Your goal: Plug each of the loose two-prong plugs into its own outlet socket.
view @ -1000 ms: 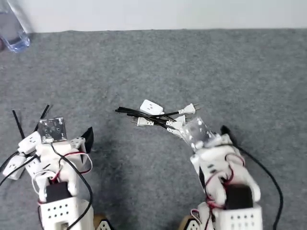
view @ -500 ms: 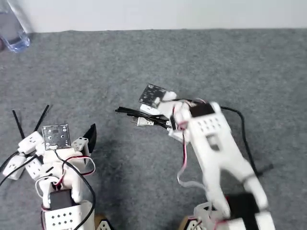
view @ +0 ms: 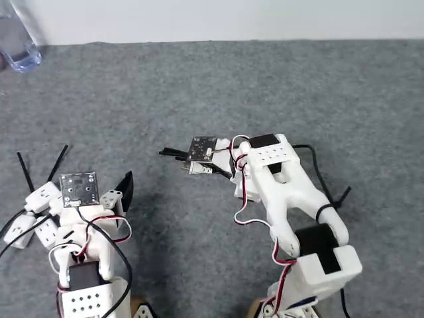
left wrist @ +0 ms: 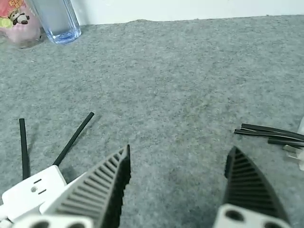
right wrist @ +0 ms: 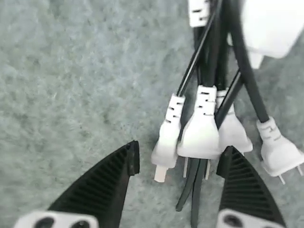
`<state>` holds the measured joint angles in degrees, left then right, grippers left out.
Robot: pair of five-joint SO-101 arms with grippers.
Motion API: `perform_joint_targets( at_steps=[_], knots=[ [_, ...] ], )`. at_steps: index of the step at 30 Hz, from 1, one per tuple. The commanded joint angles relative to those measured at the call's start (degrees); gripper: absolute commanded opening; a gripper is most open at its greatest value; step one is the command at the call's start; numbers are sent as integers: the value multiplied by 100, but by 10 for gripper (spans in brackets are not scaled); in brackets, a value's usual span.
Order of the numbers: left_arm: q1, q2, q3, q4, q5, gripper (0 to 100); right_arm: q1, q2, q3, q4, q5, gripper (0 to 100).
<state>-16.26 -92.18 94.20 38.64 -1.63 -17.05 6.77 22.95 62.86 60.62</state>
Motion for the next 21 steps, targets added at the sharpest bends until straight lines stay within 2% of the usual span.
perform_joint_targets(
  at_steps=[1, 5, 13, 15, 17, 20, 21],
  knots=[
    [44, -88, -22, -88, -123, 305, 31, 13, -431, -110, 246, 364],
    [44, -53, -4, -185, -123, 305, 4, 233, -510, -110, 510, 467],
    [35, -62, -4, -176, -123, 305, -57, 1270, -993, -330, 563, 463],
    [35, -62, -4, -176, -123, 305, -48, 1446, -1204, -215, 563, 405],
    [35, -62, -4, -176, -123, 305, -48, 1490, -1433, -22, 571, 275],
    [35, -62, -4, -176, -123, 305, -4, 1464, -1609, 145, 589, 16],
    [35, -62, -4, -176, -123, 305, 31, 1464, -1644, 154, 580, 2]
  ],
)
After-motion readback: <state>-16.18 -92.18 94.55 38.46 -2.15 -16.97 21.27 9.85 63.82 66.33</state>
